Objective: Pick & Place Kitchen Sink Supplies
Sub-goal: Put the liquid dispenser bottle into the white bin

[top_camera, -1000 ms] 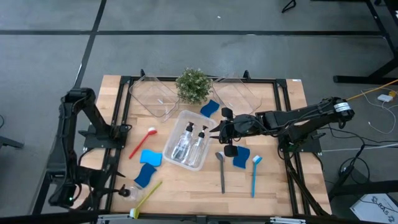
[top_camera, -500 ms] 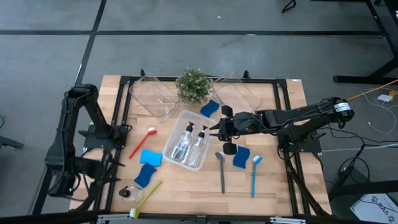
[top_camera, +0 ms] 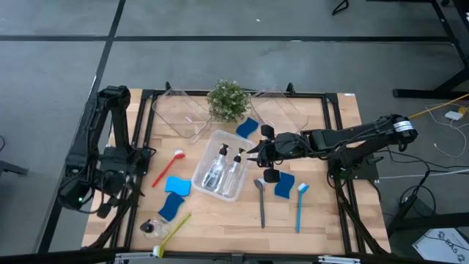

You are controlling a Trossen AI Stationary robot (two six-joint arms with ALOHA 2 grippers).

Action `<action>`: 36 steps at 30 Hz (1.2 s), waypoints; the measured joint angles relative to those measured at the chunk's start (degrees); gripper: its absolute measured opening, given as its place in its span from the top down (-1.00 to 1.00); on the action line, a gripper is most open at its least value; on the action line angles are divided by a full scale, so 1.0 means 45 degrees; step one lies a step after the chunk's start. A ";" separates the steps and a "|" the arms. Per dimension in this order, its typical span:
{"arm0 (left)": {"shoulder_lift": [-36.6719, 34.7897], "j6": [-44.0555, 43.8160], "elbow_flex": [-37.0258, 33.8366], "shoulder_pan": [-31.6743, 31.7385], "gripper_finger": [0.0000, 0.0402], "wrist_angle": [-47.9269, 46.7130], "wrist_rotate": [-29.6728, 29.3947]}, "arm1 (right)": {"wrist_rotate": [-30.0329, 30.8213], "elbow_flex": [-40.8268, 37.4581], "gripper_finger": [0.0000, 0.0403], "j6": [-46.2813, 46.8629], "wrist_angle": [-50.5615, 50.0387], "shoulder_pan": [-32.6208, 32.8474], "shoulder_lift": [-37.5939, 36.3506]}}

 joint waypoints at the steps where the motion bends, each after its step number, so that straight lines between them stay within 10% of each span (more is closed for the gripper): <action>1: 0.0004 0.0099 -0.0076 0.0000 0.15 0.0257 0.0196 | 0.0004 0.0000 0.50 -0.0079 0.0001 0.0000 0.0000; 16: 0.1935 -0.0550 -0.0250 0.0029 0.19 0.1889 0.0393 | -0.0001 0.0000 0.50 0.0440 0.0205 -0.0466 0.0000; 36: 0.2633 0.4615 -0.0221 0.0822 0.29 0.4204 0.1035 | -0.0001 0.0000 0.50 0.1190 0.0900 -0.1078 0.0000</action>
